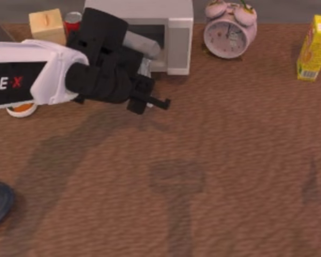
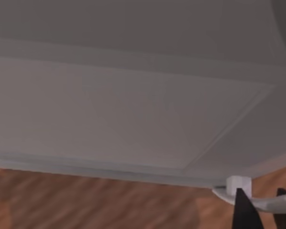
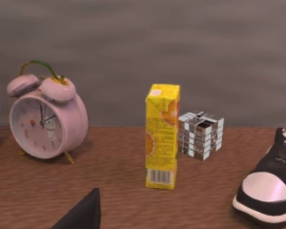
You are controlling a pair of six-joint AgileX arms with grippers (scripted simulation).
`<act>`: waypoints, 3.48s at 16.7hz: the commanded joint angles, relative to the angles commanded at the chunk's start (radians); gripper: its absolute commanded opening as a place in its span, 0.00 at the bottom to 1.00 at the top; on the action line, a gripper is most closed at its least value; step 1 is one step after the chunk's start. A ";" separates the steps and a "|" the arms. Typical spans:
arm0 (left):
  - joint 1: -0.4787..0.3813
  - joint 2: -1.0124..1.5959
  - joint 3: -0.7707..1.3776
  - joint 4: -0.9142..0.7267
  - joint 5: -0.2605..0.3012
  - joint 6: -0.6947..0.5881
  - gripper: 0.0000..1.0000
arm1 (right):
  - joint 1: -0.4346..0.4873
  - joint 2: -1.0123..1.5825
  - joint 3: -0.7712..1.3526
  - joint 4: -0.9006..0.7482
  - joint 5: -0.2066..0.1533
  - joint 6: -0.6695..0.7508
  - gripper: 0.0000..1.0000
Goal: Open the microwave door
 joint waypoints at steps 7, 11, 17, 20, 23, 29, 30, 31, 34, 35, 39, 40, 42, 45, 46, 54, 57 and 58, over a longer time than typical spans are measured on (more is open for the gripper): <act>0.032 -0.022 -0.027 0.000 0.040 0.063 0.00 | 0.000 0.000 0.000 0.000 0.000 0.000 1.00; 0.032 -0.022 -0.028 0.000 0.040 0.063 0.00 | 0.000 0.000 0.000 0.000 0.000 0.000 1.00; 0.032 -0.022 -0.028 0.000 0.040 0.063 0.00 | 0.000 0.000 0.000 0.000 0.000 0.000 1.00; 0.032 -0.022 -0.028 0.000 0.040 0.063 0.00 | 0.000 0.000 0.000 0.000 0.000 0.000 1.00; 0.032 -0.022 -0.028 0.000 0.040 0.063 0.00 | 0.000 0.000 0.000 0.000 0.000 0.000 1.00; 0.032 -0.022 -0.028 0.000 0.040 0.063 0.00 | 0.000 0.000 0.000 0.000 0.000 0.000 1.00; 0.032 -0.022 -0.028 0.000 0.040 0.063 0.00 | 0.000 0.000 0.000 0.000 0.000 0.000 1.00; 0.032 -0.022 -0.028 0.000 0.040 0.063 0.00 | 0.000 0.000 0.000 0.000 0.000 0.000 1.00; 0.029 -0.024 -0.033 -0.003 0.055 0.069 0.00 | 0.000 0.000 0.000 0.000 0.000 0.000 1.00; 0.034 -0.027 -0.036 -0.004 0.062 0.080 0.00 | 0.000 0.000 0.000 0.000 0.000 0.000 1.00; 0.055 -0.041 -0.049 -0.005 0.088 0.120 0.00 | 0.000 0.000 0.000 0.000 0.000 0.000 1.00; 0.058 -0.041 -0.051 -0.006 0.091 0.125 0.00 | 0.000 0.000 0.000 0.000 0.000 0.000 1.00; 0.058 -0.041 -0.051 -0.006 0.091 0.125 0.00 | 0.000 0.000 0.000 0.000 0.000 0.000 1.00; 0.058 -0.041 -0.051 -0.006 0.091 0.125 0.00 | 0.000 0.000 0.000 0.000 0.000 0.000 1.00; 0.058 -0.041 -0.051 -0.006 0.091 0.125 0.00 | 0.000 0.000 0.000 0.000 0.000 0.000 1.00; 0.058 -0.041 -0.051 -0.006 0.091 0.125 0.00 | 0.000 0.000 0.000 0.000 0.000 0.000 1.00; 0.058 -0.041 -0.051 -0.006 0.091 0.125 0.00 | 0.000 0.000 0.000 0.000 0.000 0.000 1.00; 0.058 -0.041 -0.051 -0.006 0.091 0.125 0.00 | 0.000 0.000 0.000 0.000 0.000 0.000 1.00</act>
